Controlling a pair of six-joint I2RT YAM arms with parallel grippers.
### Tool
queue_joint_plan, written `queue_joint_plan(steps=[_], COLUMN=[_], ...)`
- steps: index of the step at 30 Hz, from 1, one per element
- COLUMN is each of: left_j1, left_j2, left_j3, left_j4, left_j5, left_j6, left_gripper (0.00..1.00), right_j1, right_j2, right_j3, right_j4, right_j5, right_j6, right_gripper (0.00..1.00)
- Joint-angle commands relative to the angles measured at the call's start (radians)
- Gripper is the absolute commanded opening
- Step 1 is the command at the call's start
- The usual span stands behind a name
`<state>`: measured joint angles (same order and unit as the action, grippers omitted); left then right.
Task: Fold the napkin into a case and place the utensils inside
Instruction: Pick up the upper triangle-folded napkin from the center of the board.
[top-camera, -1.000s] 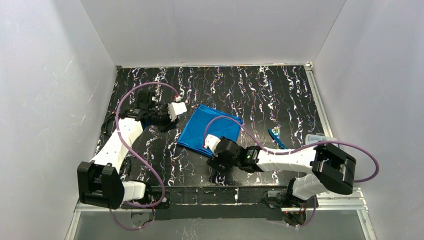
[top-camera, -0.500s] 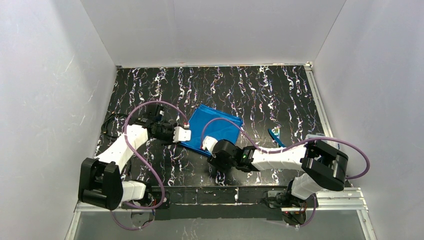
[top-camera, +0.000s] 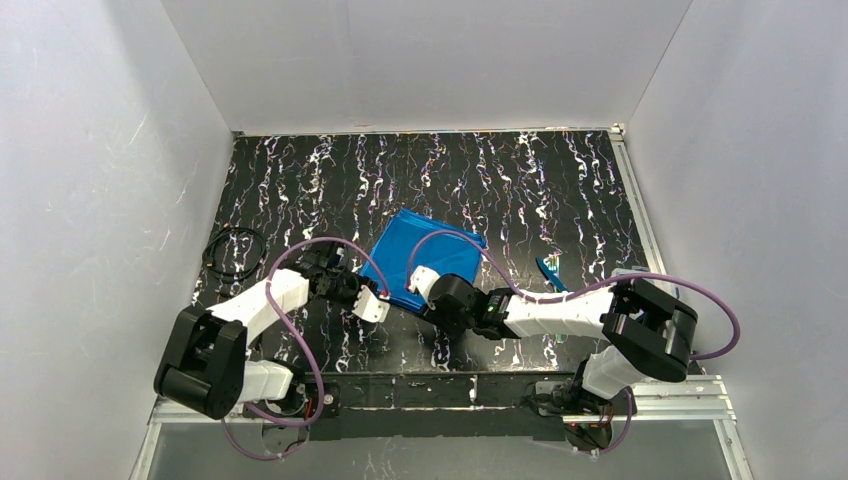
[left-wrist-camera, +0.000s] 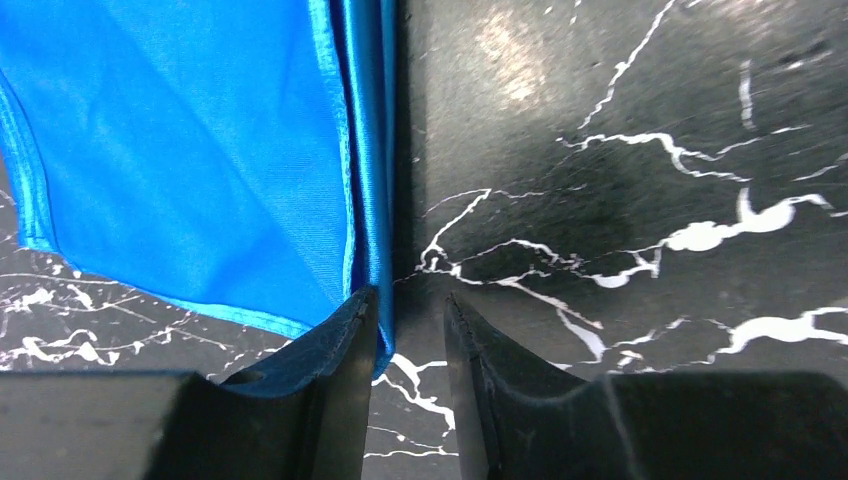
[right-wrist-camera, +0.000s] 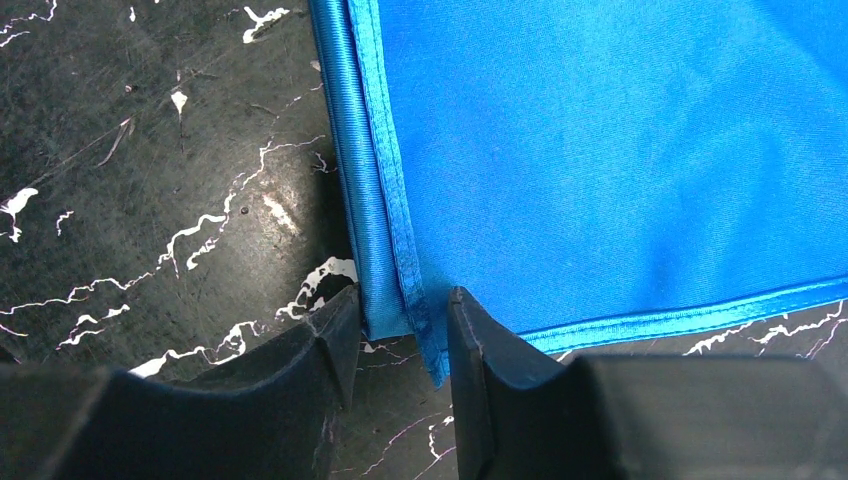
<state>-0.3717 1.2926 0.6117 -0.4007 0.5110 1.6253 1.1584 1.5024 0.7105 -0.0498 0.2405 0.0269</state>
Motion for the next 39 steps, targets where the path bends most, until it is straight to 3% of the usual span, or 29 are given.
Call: queue_joint_plan(steps=[1,9,15,18,25,33,39], left_j1=[-0.003,-0.003,-0.003,-0.004,-0.003,0.006,0.007], left_j2=[-0.006,-0.05,-0.175,-0.217,-0.119,0.002,-0.02], left_j3=[-0.044,-0.105,-0.088,-0.103,-0.094,-0.001,-0.045], left_j4=[0.161,0.231,0.005,-0.034,0.148,0.102,0.219], left_j5=[-0.017,0.015,0.095,0.101,0.056,0.05,0.049], left_j6=[0.048,0.074,0.151,0.171,0.064,0.06,0.051], left_gripper=[0.3,0.34,0.34,0.34,0.34,0.36,0.36], right_j1=[-0.006,-0.011,-0.018,-0.023,-0.026,-0.027,-0.03], right_j2=[-0.012,-0.018,-0.004,0.0,-0.001,-0.002,-0.008], right_j3=[-0.009,-0.009,0.008,0.017,0.023,0.033,0.035], right_j4=[0.011,0.007,-0.007,-0.002,-0.008,-0.011,-0.012], right_j5=[0.01,-0.005,-0.007,-0.007,-0.004,0.0,-0.008], right_j6=[0.017,0.021,0.027,0.029,0.032,0.03,0.03], right_gripper=[0.43,0.34,0.29,0.24,0.22,0.2,0.18])
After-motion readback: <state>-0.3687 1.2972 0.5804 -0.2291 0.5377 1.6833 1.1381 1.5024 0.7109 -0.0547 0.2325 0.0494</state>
